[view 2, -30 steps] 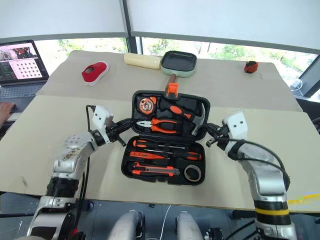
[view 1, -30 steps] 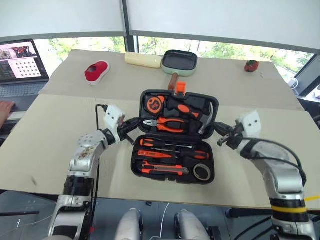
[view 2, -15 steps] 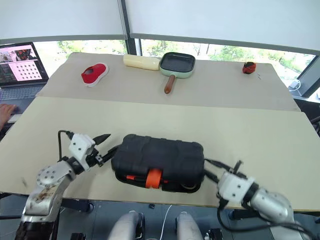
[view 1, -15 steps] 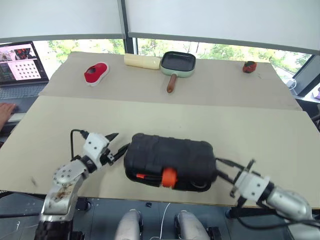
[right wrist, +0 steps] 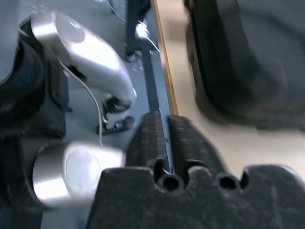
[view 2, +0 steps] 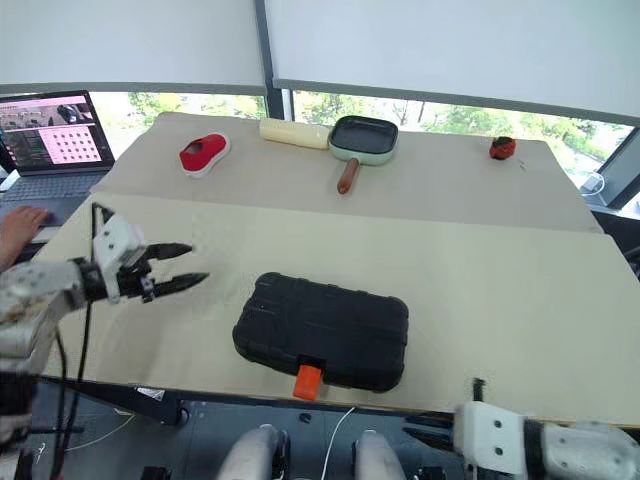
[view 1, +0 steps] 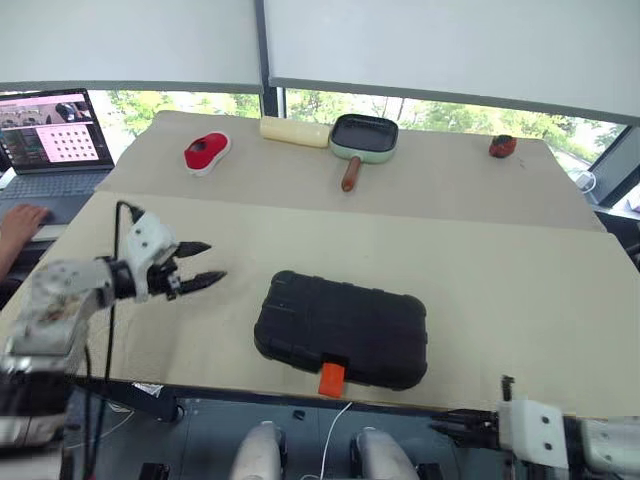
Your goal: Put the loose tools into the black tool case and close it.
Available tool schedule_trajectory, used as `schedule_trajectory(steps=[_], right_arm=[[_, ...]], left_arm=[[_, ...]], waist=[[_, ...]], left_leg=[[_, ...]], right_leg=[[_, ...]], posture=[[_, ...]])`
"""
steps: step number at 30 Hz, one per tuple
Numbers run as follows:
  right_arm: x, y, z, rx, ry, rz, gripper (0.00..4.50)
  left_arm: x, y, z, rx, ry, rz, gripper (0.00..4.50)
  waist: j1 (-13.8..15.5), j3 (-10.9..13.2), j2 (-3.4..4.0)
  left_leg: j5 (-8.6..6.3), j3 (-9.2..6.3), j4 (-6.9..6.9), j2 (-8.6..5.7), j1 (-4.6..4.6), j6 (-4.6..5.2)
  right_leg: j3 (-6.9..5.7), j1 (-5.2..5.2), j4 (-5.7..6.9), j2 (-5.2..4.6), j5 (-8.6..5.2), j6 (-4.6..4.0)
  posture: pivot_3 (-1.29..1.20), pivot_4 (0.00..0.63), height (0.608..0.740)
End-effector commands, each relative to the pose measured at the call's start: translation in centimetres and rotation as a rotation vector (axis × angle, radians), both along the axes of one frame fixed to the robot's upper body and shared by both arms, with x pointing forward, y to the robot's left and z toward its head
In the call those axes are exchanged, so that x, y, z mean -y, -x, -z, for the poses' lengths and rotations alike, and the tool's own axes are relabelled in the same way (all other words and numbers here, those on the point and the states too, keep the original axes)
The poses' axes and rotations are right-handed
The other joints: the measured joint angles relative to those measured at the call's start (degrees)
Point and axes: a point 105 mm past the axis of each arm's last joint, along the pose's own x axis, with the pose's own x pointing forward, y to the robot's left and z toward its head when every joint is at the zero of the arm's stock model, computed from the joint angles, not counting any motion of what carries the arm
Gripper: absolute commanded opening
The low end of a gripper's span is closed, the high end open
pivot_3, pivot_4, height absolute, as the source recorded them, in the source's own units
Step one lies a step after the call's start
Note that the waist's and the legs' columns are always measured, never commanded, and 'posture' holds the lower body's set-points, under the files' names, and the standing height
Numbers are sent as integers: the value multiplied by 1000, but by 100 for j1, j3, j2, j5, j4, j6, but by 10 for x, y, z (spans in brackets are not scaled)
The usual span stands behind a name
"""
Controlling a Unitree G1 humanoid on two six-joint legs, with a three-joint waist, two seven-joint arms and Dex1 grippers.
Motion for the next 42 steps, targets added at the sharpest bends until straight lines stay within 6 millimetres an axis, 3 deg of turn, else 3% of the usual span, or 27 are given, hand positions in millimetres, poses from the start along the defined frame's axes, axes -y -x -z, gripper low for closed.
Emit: schedule_trajectory(steps=[1, 5, 10, 15, 19, 24, 27, 29, 32, 36, 42], right_arm=[[-18, -9, 4, 1, 7, -6, 0], [-28, -23, 9, 13, 8, 11, 0], [-17, -62, 12, 82, 45, 138, 0], [11, -117, -2, 180, -13, 376, 0], [32, -151, -6, 215, -38, 516, 0], [37, -145, -16, 178, -49, 482, 0], [39, -126, -22, 119, -56, 440, 0], [37, -109, -25, 74, -49, 388, 0], [27, -85, -23, 13, -41, 331, 0], [14, -73, -19, -22, -55, 305, 0], [-3, -76, -8, -40, -68, 314, 0]], left_arm=[[31, -19, 8, 27, -65, 139, 1448], [69, -29, 24, 32, -118, 280, 56], [104, -19, 44, -14, -183, 465, 56], [100, 12, 52, -121, -230, 627, 56], [96, 29, 41, -156, -199, 654, 56], [95, 19, 4, -114, -86, 543, 56], [106, 24, -23, -120, -1, 563, 56], [116, 32, -28, -121, -6, 613, 56], [133, 47, -2, -126, -134, 732, 56], [137, 45, 35, -100, -299, 778, 56], [142, 39, 47, -86, -316, 787, 56]], waist=[[-1, -1, -10], [-5, -1, -14], [-73, 10, -32], [-158, 10, -31], [-155, 13, -22], [-39, 18, -18], [-4, 19, -16], [-3, 19, -16], [-12, 16, -11], [-53, 15, -10], [-57, 6, -11]], left_leg=[[7, 4, 2, 0, -11, 13], [6, -3, 4, -1, -70, 14], [2, -8, 6, 0, -80, 15], [3, -10, 7, 1, -74, 14], [2, -9, 7, 3, -72, 15], [3, -19, 7, 3, -82, 15], [3, -19, 9, 0, -83, 15], [2, -20, 10, -3, -82, 16], [1, -21, 9, -4, -77, 17], [2, -19, 10, -3, -69, 17], [1, -20, 11, 0, -17, 16]], right_leg=[[0, -5, -1, 4, 16, 10], [-1, -61, 14, 16, 27, 39], [-1, -67, 15, 24, 26, 40], [0, -62, 20, 25, 26, 40], [2, -65, 24, 24, 26, 40], [-13, -69, 25, 25, 25, 41], [-12, -66, 25, 22, 24, 43], [-12, -63, 24, 19, 22, 47], [-12, -57, 23, 19, 21, 49], [-3, -54, 24, 24, 22, 46], [-3, 1, 18, 24, 19, 44]], posture=[[0, 150, 740], [0, 150, 740], [0, 150, 740], [0, 150, 740], [0, 150, 740], [0, 150, 740], [0, 150, 740], [0, 150, 740], [0, 150, 740], [0, 150, 740], [0, 150, 740]])
